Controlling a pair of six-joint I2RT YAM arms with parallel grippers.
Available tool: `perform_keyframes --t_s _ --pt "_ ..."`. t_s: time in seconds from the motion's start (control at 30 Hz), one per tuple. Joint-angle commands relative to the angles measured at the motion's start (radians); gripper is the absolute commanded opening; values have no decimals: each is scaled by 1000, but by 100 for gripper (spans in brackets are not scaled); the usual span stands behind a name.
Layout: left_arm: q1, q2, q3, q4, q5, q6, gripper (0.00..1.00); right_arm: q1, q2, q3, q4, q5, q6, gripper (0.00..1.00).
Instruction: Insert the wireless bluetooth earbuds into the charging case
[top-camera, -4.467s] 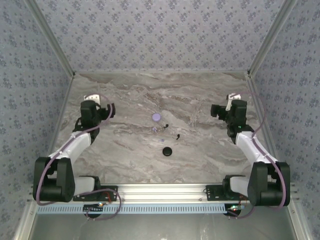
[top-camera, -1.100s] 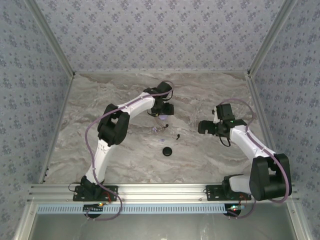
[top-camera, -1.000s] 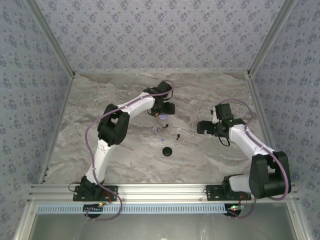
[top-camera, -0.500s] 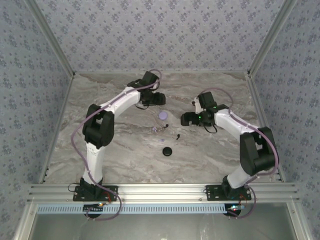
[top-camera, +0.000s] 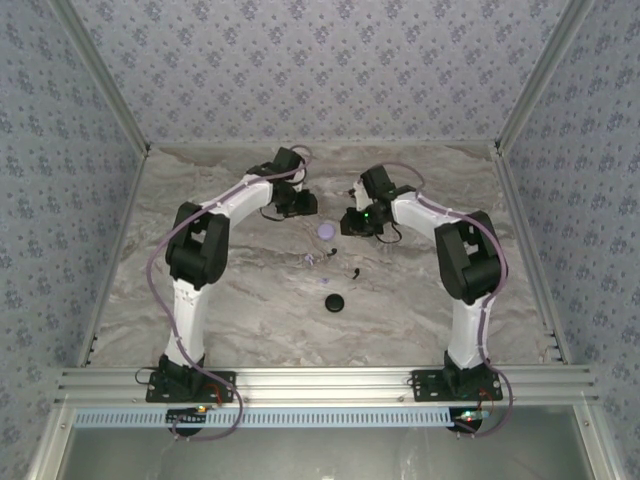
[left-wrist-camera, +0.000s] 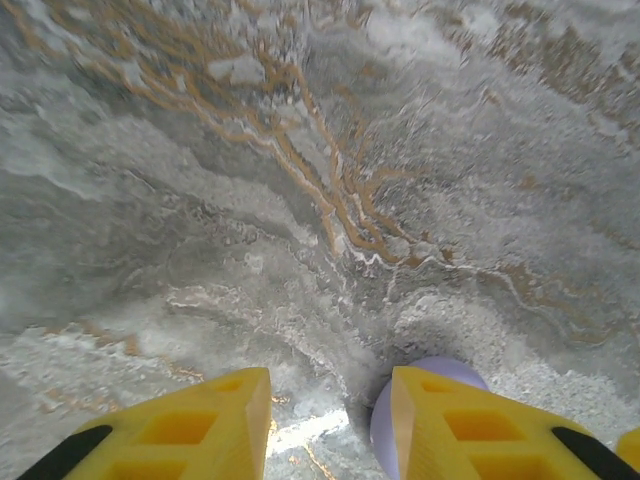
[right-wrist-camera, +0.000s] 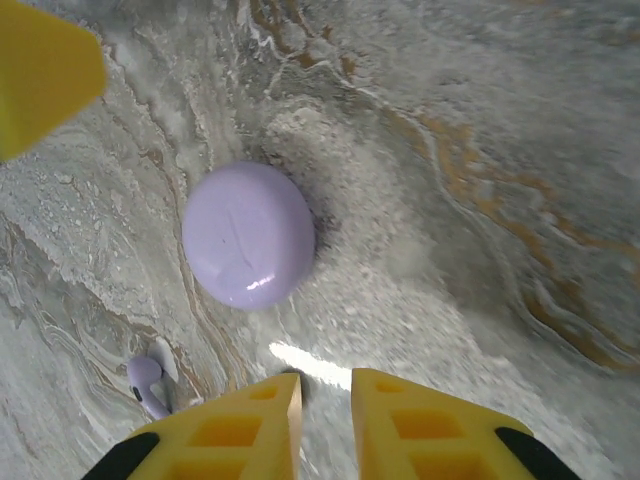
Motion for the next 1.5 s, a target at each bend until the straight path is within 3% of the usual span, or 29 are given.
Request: perform_keyframes --t_s 0.0,0.47,1.0,1.33,1.47 --pt "-2 23 15 7 42 -6 34 19 47 57 -36 -41 18 19" --pt "-30 45 -42 19 44 -27 27 35 151 146 -66 -7 47 15" --pt "-41 -74 -229 68 -3 -69 27 34 208 226 -103 24 41 15" --pt "-29 -164 -284 66 -89 -82 29 29 141 215 -150 111 6 20" --pt "-8 -244 -366 156 -42 -102 37 14 91 183 -123 66 -2 24"
